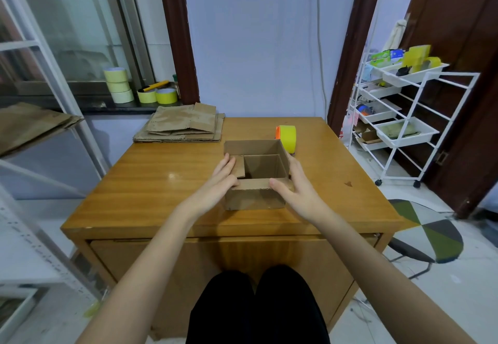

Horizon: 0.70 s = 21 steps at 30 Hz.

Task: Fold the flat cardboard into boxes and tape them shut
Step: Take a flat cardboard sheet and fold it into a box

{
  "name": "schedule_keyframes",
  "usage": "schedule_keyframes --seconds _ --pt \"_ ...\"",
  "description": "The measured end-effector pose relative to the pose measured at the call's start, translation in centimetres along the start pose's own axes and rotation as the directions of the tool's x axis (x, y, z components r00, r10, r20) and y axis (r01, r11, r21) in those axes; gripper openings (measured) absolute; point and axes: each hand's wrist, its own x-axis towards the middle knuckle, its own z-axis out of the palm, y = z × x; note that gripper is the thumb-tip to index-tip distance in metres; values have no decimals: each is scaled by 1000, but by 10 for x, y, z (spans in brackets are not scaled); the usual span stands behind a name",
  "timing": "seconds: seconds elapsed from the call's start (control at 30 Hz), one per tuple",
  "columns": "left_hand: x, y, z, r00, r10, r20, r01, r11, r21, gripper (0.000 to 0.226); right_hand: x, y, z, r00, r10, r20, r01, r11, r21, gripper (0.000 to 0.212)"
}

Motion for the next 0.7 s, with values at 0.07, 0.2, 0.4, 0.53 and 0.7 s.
schedule_keyframes --seconds 0.07,0.2,0.4,0.53,0.7 --pt "0 -2 1 1000 10 -7 -10 1000 6 60 0 0 -1 999 -12 31 15 996 -83 80" --pt "4 -6 1 1000 10 -15 -10 1000 3 62 -1 2 -1 996 9 88 13 970 -245 73" --pt "8 -9 2 1000 25 -14 -25 1000 -4 62 1 6 -5 989 36 144 15 943 -334 68" --pt "5 -11 3 999 49 -3 -49 999 -8 61 3 6 -9 979 51 199 25 933 -359 73" --pt "18 -24 -11 999 -27 24 30 994 -108 71 6 6 -15 966 75 247 -4 961 -275 92"
